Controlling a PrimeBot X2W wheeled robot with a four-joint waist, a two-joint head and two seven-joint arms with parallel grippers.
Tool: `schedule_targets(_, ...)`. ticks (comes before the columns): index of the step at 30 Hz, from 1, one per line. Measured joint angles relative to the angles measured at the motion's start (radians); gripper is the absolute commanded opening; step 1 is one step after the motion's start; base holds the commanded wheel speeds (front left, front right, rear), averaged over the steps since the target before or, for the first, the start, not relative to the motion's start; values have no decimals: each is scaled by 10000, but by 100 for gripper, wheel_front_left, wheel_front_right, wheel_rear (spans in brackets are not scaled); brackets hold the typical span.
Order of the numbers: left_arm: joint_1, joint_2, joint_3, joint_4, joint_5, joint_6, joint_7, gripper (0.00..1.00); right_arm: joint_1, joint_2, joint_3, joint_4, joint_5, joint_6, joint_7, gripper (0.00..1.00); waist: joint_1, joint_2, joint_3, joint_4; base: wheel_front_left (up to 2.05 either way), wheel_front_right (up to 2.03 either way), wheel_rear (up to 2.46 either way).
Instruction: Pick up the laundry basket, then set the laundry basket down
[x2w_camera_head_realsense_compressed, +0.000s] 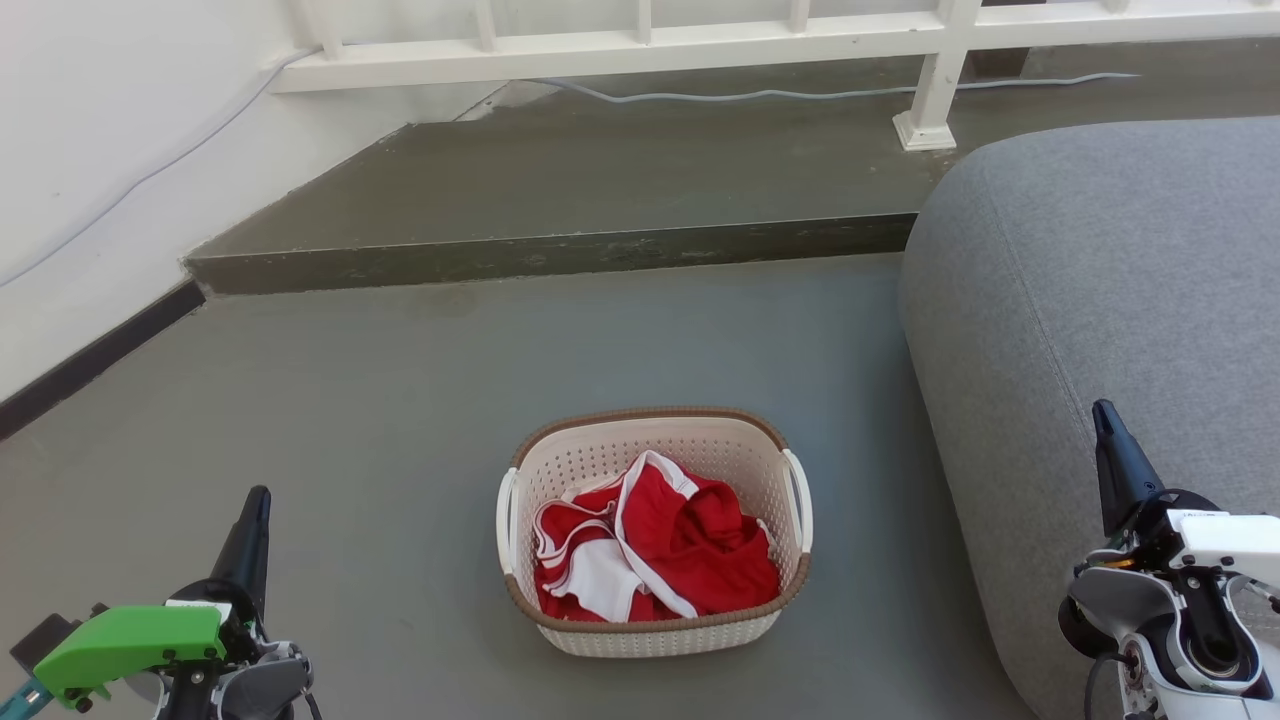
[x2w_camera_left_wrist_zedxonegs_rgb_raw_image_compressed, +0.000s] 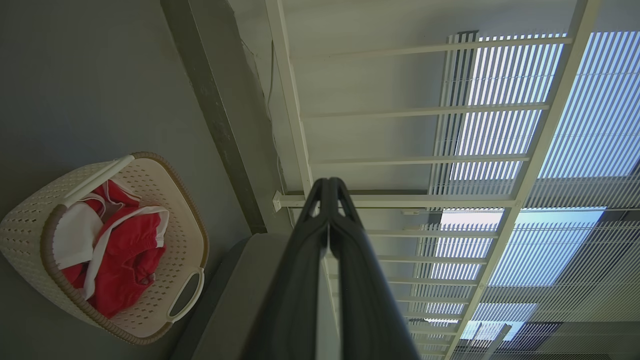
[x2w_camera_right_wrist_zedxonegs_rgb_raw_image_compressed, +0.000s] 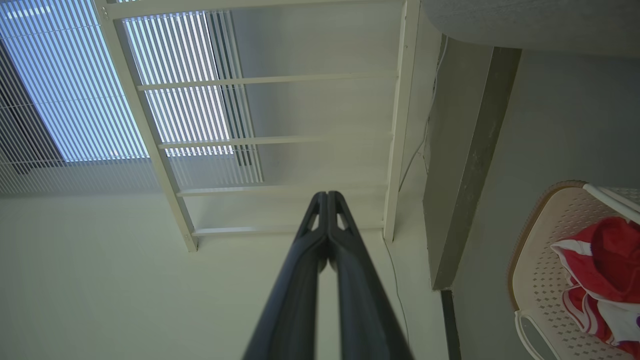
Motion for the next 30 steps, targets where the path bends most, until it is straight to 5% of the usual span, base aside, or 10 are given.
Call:
schedule_targets(26, 9, -6, -6, 42, 52, 2, -4, 0, 25, 12, 4, 36, -2, -2, -2, 0, 0, 0, 0, 0, 0, 0, 0)
schedule_targets(27, 58, -23, -29, 136, 52, 8, -4, 100, 82, 42, 13, 121, -2, -6, -4, 100, 0, 0, 0, 0, 0, 0, 0)
schedule_targets(30, 291, -121, -52, 359, 52, 13, -15, 100, 348, 150, 36, 341, -2, -15, -13, 100, 0, 0, 1, 0, 0, 0, 0)
